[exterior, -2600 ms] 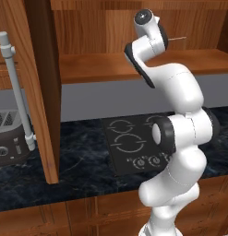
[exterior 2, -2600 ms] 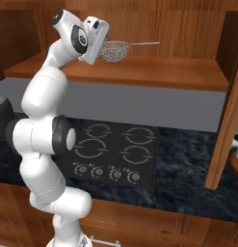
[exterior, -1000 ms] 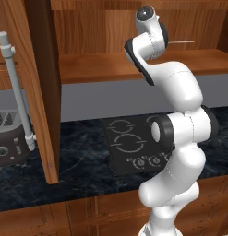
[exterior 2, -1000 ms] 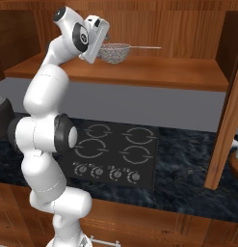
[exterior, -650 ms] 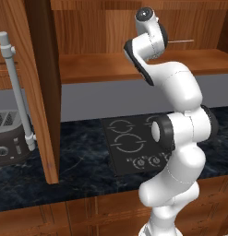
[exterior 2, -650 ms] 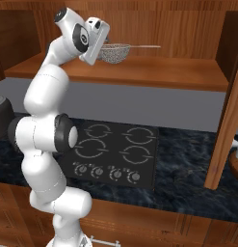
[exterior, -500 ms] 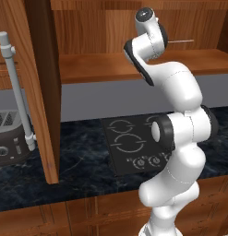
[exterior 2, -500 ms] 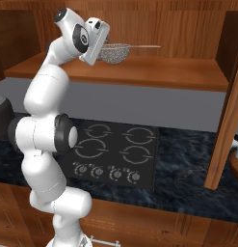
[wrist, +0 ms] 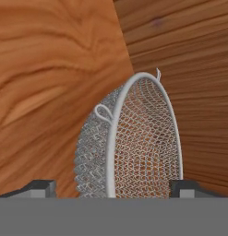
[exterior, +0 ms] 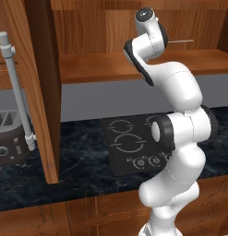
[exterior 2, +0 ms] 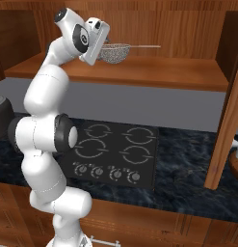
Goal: Open the cabinet and setup a tea strainer by placing it in the bowl upright.
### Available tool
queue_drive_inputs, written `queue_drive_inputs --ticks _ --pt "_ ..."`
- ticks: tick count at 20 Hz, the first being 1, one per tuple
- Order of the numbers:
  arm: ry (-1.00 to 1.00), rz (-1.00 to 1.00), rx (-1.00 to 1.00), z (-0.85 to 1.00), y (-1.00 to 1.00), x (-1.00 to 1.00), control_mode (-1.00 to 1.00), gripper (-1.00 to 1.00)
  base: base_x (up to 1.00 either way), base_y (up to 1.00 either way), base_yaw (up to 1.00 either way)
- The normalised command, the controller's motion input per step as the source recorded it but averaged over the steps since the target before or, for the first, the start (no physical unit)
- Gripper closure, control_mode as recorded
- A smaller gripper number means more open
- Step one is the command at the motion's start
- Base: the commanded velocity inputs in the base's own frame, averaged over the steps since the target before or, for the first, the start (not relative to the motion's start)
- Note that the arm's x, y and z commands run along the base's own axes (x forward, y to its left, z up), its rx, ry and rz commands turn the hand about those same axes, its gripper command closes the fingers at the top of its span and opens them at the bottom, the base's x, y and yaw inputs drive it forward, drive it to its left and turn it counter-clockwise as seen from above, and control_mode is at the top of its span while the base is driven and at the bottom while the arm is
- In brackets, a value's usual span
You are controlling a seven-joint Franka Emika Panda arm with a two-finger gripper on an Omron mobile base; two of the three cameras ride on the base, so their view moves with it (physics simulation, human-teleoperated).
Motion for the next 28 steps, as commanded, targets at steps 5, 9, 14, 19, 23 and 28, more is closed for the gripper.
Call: queue_drive_inputs --ticks 5,9,14,19,23,28 --pt "0.00 0.00 0.00 0.00 0.01 0.00 -1.00 1.00 0.00 0.00 0.00" --pt "0.00 0.00 0.00 0.00 0.00 0.00 -1.00 1.00 0.00 0.00 0.00" --pt "0.00 0.00 0.00 0.00 0.00 0.00 -1.00 1.00 0.00 0.00 0.00" --pt "0.02 0.00 0.00 0.00 0.22 0.00 -1.00 1.00 0.00 0.00 0.00" --pt "-0.04 0.00 -0.03 0.00 0.36 -0.27 -1.00 1.00 0.00 0.00 0.00" --pt "-0.04 -0.04 -0.01 0.00 0.16 -0.74 -1.00 1.00 0.00 0.00 0.00"
